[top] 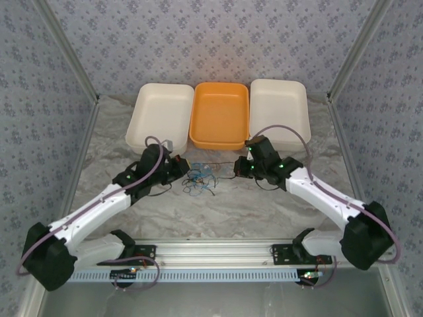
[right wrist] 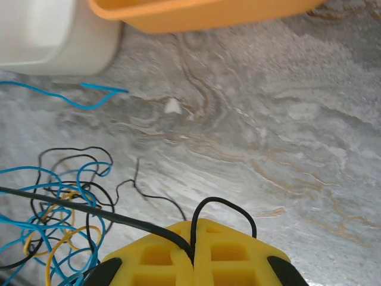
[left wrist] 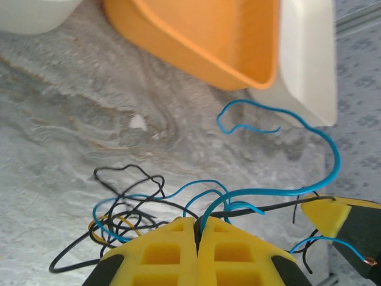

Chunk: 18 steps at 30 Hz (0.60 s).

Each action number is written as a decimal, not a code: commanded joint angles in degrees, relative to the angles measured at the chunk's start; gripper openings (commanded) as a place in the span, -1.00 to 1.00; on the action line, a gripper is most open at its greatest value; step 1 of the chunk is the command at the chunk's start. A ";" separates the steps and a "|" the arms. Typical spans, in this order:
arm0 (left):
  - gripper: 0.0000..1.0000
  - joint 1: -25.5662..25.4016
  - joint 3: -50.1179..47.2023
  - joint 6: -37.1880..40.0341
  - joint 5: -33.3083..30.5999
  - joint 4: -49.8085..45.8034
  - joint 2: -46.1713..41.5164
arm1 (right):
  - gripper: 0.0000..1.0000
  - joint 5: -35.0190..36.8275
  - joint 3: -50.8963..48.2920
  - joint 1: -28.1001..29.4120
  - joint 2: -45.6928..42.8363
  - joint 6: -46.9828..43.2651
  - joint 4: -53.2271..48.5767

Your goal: Untangle the cables

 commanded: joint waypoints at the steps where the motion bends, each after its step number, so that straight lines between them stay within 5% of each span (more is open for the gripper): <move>1: -1.00 0.23 -1.90 1.67 -8.24 -6.05 1.61 | -1.00 12.47 0.22 -1.01 2.46 1.04 -8.61; 2: -1.00 -0.39 -1.88 1.86 -9.19 -6.37 1.57 | -0.90 13.90 0.19 -1.14 2.69 1.35 -9.26; 6: -1.00 -0.94 -3.13 1.48 -8.99 -4.95 2.09 | 0.04 14.13 -0.43 -2.40 3.46 2.05 -9.91; 14: -1.00 -1.96 -8.17 -2.92 -5.60 1.95 1.38 | 0.16 17.45 -3.13 6.98 -6.44 7.77 -6.89; 18: -1.00 -2.27 -8.91 -4.27 -5.49 2.37 -0.62 | 0.30 12.68 -10.92 16.49 -5.16 15.83 12.71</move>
